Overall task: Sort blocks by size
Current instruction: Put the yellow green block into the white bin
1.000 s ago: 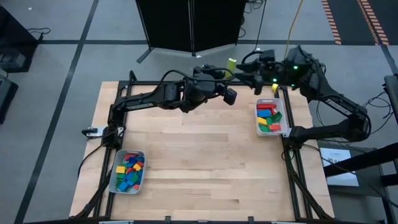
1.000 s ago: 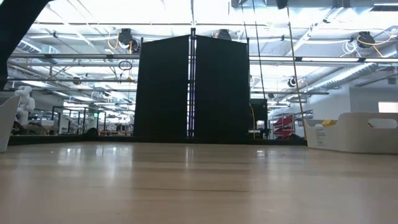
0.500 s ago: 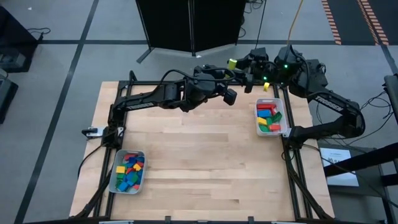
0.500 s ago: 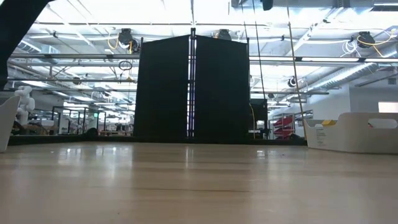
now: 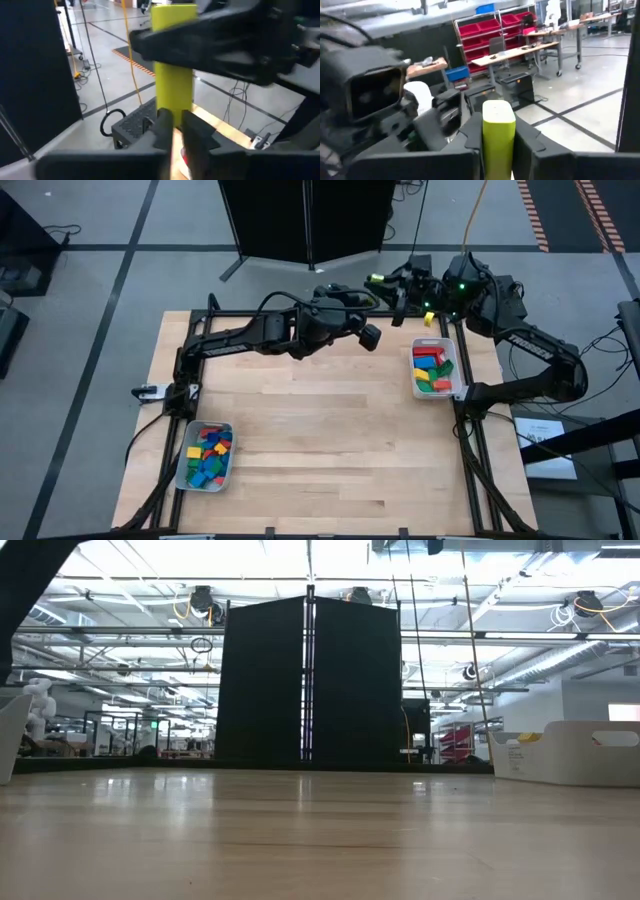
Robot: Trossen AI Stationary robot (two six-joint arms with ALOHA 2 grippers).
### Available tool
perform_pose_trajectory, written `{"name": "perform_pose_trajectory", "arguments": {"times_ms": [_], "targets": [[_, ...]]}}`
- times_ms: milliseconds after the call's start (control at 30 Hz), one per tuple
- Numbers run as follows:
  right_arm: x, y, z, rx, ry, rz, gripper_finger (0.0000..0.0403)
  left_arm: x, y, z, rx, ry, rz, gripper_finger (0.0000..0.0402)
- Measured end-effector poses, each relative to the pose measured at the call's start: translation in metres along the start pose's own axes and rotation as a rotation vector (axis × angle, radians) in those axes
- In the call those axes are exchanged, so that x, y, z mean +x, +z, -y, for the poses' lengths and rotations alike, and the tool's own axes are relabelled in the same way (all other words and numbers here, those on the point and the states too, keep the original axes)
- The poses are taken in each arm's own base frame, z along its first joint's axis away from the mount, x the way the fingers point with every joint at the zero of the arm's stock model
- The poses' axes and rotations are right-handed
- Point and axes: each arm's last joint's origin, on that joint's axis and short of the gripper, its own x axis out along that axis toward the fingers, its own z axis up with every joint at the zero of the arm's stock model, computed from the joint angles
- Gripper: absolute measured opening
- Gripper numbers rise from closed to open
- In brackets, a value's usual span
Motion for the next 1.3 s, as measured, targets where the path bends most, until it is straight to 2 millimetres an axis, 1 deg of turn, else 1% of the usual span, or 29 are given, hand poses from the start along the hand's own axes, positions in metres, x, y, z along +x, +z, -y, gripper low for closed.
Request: {"name": "perform_pose_trajectory", "arguments": {"times_ms": [33, 67, 133, 200, 300, 400, 467, 567, 667, 733, 800, 867, 900, 967, 1067, 1167, 1300], "targets": [[0.000, 0.000, 0.000, 0.001, -0.002, 0.003, 0.0039, 0.000, 0.000, 0.000, 0.000, -0.004, -0.001, 0.0025], [0.000, 0.001, 0.001, 0.001, -0.022, 0.008, 0.0039, 0.000, 0.000, 0.001, 0.000, -0.013, -0.004, 0.0016], [-0.003, 0.002, 0.002, -0.001, -0.082, 0.025, 0.0039, 0.000, -0.003, 0.000, 0.025, -0.019, -0.029, 0.0010], [-0.010, 0.006, 0.003, -0.019, -0.147, 0.050, 0.0039, 0.000, -0.007, -0.002, 0.096, -0.025, -0.070, 0.0012], [-0.031, 0.013, 0.009, -0.070, -0.320, 0.062, 0.0039, -0.001, -0.012, -0.008, 0.174, 0.008, -0.135, 0.0028], [-0.061, 0.007, 0.021, -0.097, -0.622, -0.051, 0.0039, -0.009, -0.010, -0.025, 0.235, 0.150, -0.179, 0.0049], [-0.080, -0.004, 0.027, -0.052, -0.782, -0.170, 0.0039, -0.022, -0.004, -0.043, 0.215, 0.273, -0.201, 0.0055], [-0.107, -0.022, 0.032, 0.029, -0.923, -0.335, 0.0039, -0.046, 0.008, -0.074, 0.164, 0.377, -0.261, 0.0048], [-0.125, -0.046, 0.033, 0.065, -0.977, -0.437, 0.0039, -0.072, 0.017, -0.103, 0.135, 0.496, -0.293, 0.0025], [-0.135, -0.067, 0.034, 0.126, -0.979, -0.448, 0.0039, -0.093, 0.021, -0.119, 0.083, 0.590, -0.277, 0.0008], [-0.142, -0.091, 0.036, 0.186, -0.969, -0.445, 0.0039, -0.108, 0.026, -0.126, 0.026, 0.674, -0.198, 0.0004], [-0.148, -0.116, 0.039, 0.241, -0.958, -0.437, 0.0039, -0.125, 0.025, -0.130, 0.058, 0.674, -0.176, 0.0005], [-0.150, -0.127, 0.041, 0.268, -0.948, -0.433, 0.0039, -0.131, 0.022, -0.129, 0.058, 0.674, -0.156, 0.0005], [-0.152, -0.147, 0.045, 0.308, -0.937, -0.425, 0.0039, -0.146, 0.012, -0.132, 0.023, 0.685, -0.135, 0.0003], [-0.154, -0.166, 0.048, 0.333, -0.933, -0.443, 0.0039, -0.167, -0.017, -0.136, 0.011, 0.650, -0.137, 0.0002], [-0.153, -0.177, 0.052, 0.334, -0.948, -0.473, 0.0039, -0.188, -0.055, -0.141, -0.068, 0.613, -0.120, 0.0002], [-0.151, -0.190, 0.056, 0.342, -0.965, -0.520, 0.0039, -0.208, -0.108, -0.146, -0.188, 0.550, -0.030, 0.0001]]}}
